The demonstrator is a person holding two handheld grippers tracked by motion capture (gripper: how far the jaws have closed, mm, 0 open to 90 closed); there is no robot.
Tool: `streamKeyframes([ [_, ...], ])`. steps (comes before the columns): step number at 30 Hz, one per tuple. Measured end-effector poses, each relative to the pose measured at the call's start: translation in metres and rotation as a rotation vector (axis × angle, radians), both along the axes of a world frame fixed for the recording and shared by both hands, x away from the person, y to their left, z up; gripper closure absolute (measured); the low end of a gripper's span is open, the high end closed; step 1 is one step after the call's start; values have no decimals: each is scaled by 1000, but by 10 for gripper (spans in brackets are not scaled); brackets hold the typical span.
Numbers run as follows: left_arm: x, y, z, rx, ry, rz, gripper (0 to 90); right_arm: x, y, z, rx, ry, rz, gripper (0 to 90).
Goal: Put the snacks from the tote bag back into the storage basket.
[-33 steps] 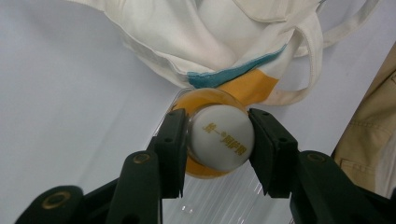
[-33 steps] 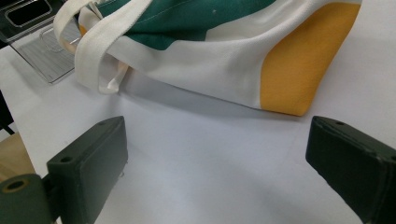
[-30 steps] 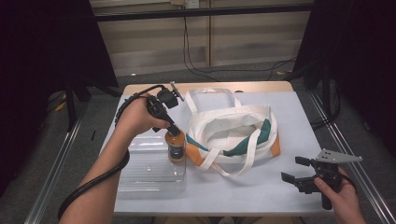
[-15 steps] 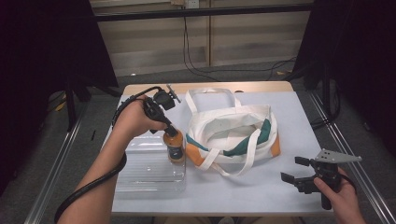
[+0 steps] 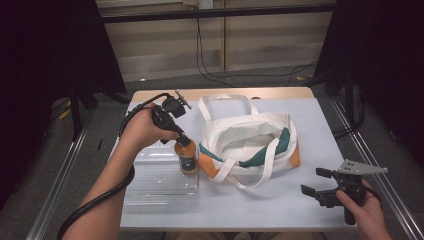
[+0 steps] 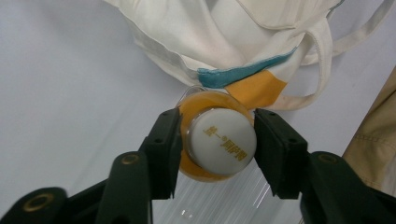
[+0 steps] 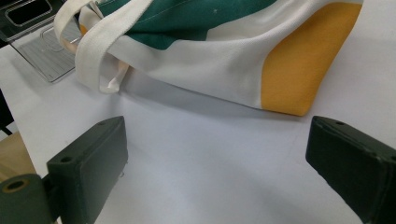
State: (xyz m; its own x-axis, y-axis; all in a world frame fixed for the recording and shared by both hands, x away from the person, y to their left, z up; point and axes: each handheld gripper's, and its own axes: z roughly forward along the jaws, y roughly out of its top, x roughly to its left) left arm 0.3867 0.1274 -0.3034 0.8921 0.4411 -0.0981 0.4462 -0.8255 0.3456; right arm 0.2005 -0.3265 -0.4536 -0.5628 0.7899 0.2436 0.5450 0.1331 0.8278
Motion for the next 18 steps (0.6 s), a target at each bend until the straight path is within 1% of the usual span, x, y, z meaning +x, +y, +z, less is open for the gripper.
streamKeyframes([
  [2,-1,0,1,15,-2,9,444,0,0,0,0,-1,-1,55],
  [3,-1,0,1,20,-2,4,427,0,0,0,1,0,2,55],
  [5,-2,1,-1,5,-13,18,395,0,0,0,1,-1,3,55],
  [6,-2,1,0,14,-15,12,382,0,0,0,1,-1,2,55],
  [7,-3,2,-1,12,-24,25,361,0,0,0,2,-1,2,55],
  [8,-3,2,0,22,-31,27,329,0,0,0,1,-1,3,55],
  [9,-4,2,-1,14,-50,37,300,0,0,0,0,-3,0,55],
  [10,-5,3,-1,17,-45,40,279,1,0,1,2,-3,0,55],
  [12,-5,5,-2,-3,-55,61,238,1,0,1,3,-7,2,55],
  [13,-5,6,-1,4,-47,61,200,1,0,1,6,-7,1,55],
  [14,-5,7,-2,-6,-60,66,185,1,0,1,5,-6,-1,55],
  [15,-5,8,-2,-7,-59,69,171,2,0,1,7,-5,1,55],
  [16,-6,9,-3,-19,-58,78,156,2,0,1,7,-6,1,55],
  [17,-7,10,-3,-17,-58,73,147,2,0,1,6,-4,1,55],
  [18,-8,11,-4,-19,-64,82,135,3,0,1,5,-6,2,55],
])
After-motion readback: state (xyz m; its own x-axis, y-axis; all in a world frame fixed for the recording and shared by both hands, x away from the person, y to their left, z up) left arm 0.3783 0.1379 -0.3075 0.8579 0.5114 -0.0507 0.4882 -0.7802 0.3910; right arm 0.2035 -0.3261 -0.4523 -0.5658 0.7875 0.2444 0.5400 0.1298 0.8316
